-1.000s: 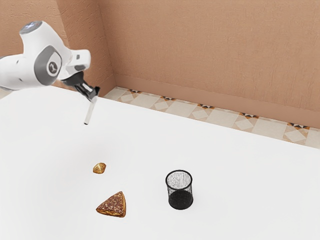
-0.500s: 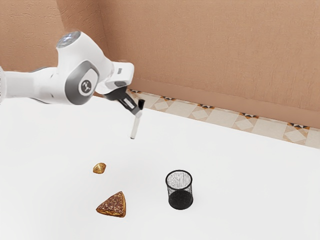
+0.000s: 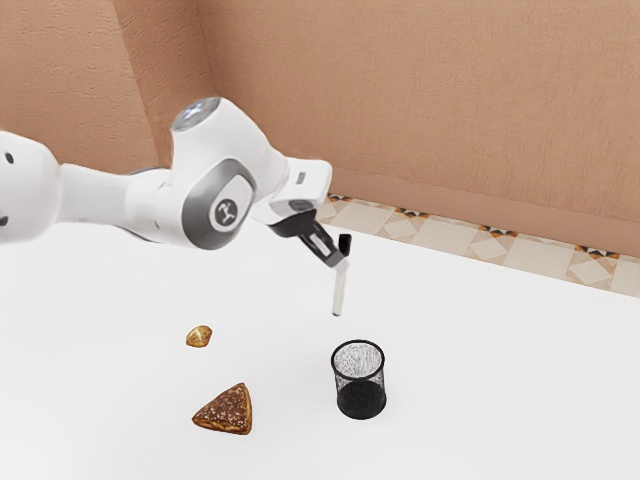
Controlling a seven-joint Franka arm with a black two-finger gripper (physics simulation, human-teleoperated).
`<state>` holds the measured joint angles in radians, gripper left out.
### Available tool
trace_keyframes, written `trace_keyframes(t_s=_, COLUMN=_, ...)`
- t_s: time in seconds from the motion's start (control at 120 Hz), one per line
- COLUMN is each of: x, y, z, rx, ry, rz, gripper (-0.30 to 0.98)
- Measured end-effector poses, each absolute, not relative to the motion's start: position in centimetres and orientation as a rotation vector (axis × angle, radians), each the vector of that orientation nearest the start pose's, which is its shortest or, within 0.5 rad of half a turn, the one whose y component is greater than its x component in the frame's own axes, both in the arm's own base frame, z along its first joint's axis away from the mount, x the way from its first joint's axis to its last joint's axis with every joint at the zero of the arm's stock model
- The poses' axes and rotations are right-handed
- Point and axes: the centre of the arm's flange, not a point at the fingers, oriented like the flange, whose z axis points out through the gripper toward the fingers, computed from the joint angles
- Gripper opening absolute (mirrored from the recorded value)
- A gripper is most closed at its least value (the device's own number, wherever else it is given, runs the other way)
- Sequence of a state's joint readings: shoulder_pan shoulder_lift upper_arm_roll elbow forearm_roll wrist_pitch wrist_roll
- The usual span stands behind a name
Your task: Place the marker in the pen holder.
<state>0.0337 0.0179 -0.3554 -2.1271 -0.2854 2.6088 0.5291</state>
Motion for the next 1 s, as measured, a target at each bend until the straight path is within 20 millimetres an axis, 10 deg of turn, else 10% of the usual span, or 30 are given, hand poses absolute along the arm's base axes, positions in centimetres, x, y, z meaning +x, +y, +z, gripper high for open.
trace_keyframes(t_s=0.242, x=53.6, y=-22.3, z=42.4, rx=-3.057, ry=1.123, rz=-0.726, gripper=-0.02)
trace_keyframes(t_s=0.642, x=54.6, y=-20.5, z=41.2, rx=-3.081, ry=1.078, rz=-0.712, gripper=0.5)
trace_keyframes(t_s=1.0, x=54.5, y=-20.4, z=42.1, rx=-3.07, ry=1.096, rz=-0.717, gripper=0.65)
